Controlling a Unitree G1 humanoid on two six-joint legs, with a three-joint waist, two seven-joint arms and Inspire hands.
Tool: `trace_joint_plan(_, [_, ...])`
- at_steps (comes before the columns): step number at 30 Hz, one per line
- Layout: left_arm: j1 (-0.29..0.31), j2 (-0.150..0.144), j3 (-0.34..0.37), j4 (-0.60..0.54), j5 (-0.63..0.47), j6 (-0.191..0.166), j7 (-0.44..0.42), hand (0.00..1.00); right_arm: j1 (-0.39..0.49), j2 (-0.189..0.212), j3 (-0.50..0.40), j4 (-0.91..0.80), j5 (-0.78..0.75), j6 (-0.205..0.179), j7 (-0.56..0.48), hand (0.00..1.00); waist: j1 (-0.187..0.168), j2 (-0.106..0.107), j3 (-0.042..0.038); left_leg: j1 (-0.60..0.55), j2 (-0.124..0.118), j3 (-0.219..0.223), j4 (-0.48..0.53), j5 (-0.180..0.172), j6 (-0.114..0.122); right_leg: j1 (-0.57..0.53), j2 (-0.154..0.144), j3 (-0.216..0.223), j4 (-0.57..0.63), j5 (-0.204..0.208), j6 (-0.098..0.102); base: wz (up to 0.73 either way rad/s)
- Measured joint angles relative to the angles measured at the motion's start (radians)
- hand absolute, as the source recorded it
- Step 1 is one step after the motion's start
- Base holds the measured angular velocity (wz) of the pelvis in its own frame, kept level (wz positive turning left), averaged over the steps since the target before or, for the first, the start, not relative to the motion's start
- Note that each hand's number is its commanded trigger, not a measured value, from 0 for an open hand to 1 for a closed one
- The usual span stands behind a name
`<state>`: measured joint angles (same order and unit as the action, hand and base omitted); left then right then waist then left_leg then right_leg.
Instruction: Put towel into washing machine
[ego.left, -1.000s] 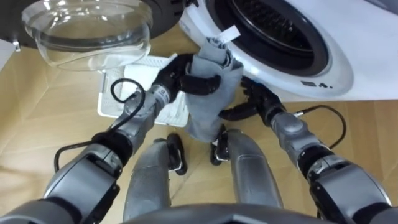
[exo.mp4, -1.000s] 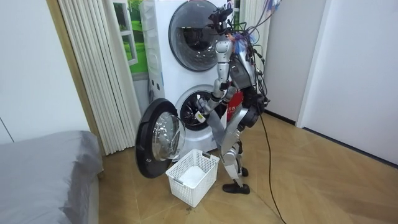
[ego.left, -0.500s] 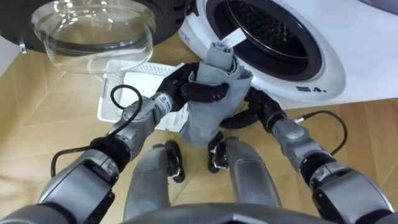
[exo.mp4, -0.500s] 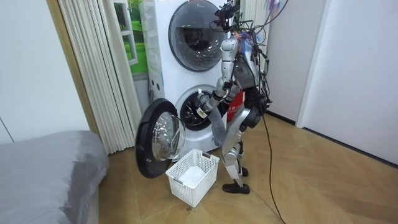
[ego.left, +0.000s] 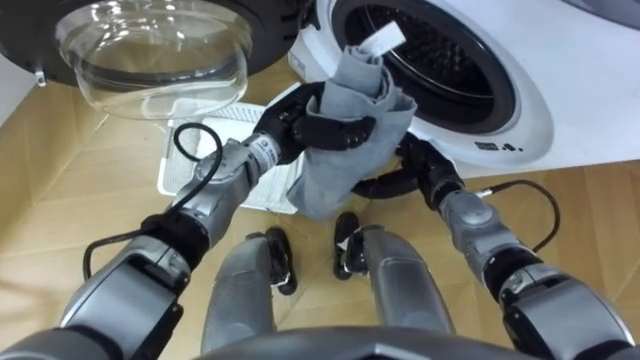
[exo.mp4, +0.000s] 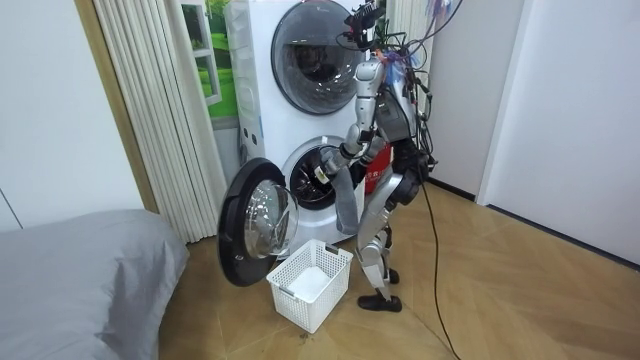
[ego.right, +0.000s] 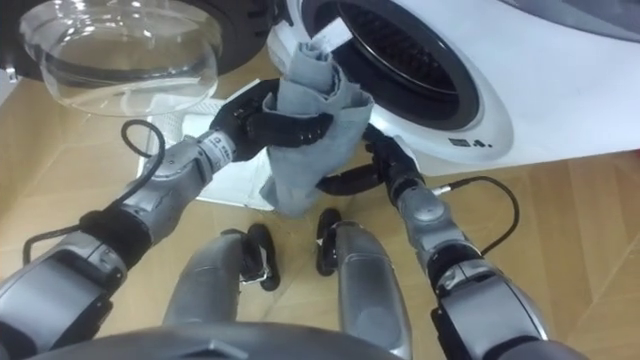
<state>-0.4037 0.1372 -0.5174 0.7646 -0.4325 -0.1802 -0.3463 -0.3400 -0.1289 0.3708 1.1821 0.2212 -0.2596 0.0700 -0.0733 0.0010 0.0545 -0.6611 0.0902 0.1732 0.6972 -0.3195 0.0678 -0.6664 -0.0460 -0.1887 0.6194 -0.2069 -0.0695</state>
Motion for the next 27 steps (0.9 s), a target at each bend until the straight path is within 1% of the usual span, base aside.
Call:
trace_joint_plan(1, [0.000,0.000,-0.001,-0.023,0.059,0.000,0.006,1.00,0.002,0.000,0.002,0.006,0.003,0.000,0.001,0.00,0.003,0.000,0.0000,0.001,0.000,0.009,-0.005,0.001,0.000,-0.005,0.000,0.007,-0.001,0.000,0.000,-0.08])
trace_joint_plan(3, [0.000,0.003,-0.001,-0.044,0.105,0.000,0.012,1.00,0.002,-0.001,0.011,0.008,0.009,0.001,0.007,0.00,0.000,0.002,0.0014,0.003,0.000,0.018,-0.009,0.002,-0.001,-0.013,0.000,0.019,0.004,0.000,0.000,-0.13])
trace_joint_plan(4, [-0.001,0.006,-0.004,-0.054,0.127,0.000,0.016,1.00,0.004,-0.003,0.023,0.008,0.009,0.000,0.008,0.00,-0.007,0.007,0.0033,0.002,0.000,0.018,-0.009,0.002,-0.002,-0.014,0.000,0.019,0.004,0.000,0.000,-0.07])
trace_joint_plan(6, [-0.002,0.012,-0.018,-0.067,0.153,-0.001,0.018,1.00,0.011,-0.010,0.041,0.007,0.006,0.001,0.013,0.00,-0.008,0.008,0.0038,0.000,0.000,0.017,-0.009,0.003,-0.003,-0.015,0.001,0.017,0.003,-0.001,-0.001,0.00])
trace_joint_plan(8, [-0.002,0.013,-0.029,-0.079,0.152,-0.004,0.018,1.00,0.016,-0.020,0.047,0.007,-0.006,0.014,0.021,0.00,-0.006,0.011,0.0058,-0.002,0.000,0.016,-0.009,0.003,-0.003,-0.016,0.000,0.014,0.003,-0.002,-0.001,0.04])
trace_joint_plan(9, [-0.003,0.014,-0.033,-0.080,0.152,-0.014,0.018,1.00,0.018,-0.025,0.049,0.007,-0.015,0.022,0.028,0.00,-0.005,0.014,0.0072,-0.002,0.000,0.016,-0.008,0.003,-0.003,-0.016,-0.001,0.013,0.004,-0.003,-0.001,0.00])
trace_joint_plan(13, [-0.003,0.015,-0.038,-0.080,0.151,-0.016,0.018,1.00,0.019,-0.029,0.050,0.007,-0.031,0.022,0.044,0.00,-0.005,0.020,0.0079,-0.006,-0.001,0.016,-0.005,0.003,-0.002,-0.020,-0.003,0.012,0.009,-0.004,-0.001,0.00])
trace_joint_plan(16, [-0.003,0.014,-0.038,-0.080,0.150,-0.017,0.018,1.00,0.019,-0.030,0.051,0.007,-0.031,0.022,0.043,0.00,-0.006,0.020,0.0079,-0.008,-0.003,0.016,-0.003,0.003,-0.002,-0.024,-0.006,0.013,0.017,-0.006,-0.001,0.00])
trace_joint_plan(21, [-0.003,-0.001,-0.042,-0.087,0.155,-0.022,0.015,1.00,0.020,-0.026,0.070,0.007,-0.034,0.022,0.047,0.00,-0.006,0.020,0.0078,-0.009,-0.007,0.015,-0.004,0.004,-0.002,-0.028,-0.009,0.016,0.023,-0.010,-0.001,0.01])
trace_joint_plan(24, [-0.002,-0.010,-0.044,-0.093,0.218,-0.024,0.014,1.00,0.019,-0.022,0.070,0.008,-0.046,0.022,0.056,0.00,-0.004,0.020,0.0078,-0.009,-0.007,0.015,-0.005,0.004,-0.002,-0.028,-0.009,0.016,0.023,-0.010,-0.001,0.00])
trace_joint_plan(27, [-0.003,-0.011,-0.071,-0.098,0.253,-0.024,0.015,1.00,0.014,-0.018,0.070,0.016,-0.038,0.022,0.053,0.00,-0.004,0.020,0.0077,-0.009,-0.008,0.015,-0.005,0.004,-0.002,-0.028,-0.009,0.016,0.021,-0.010,-0.001,0.00])
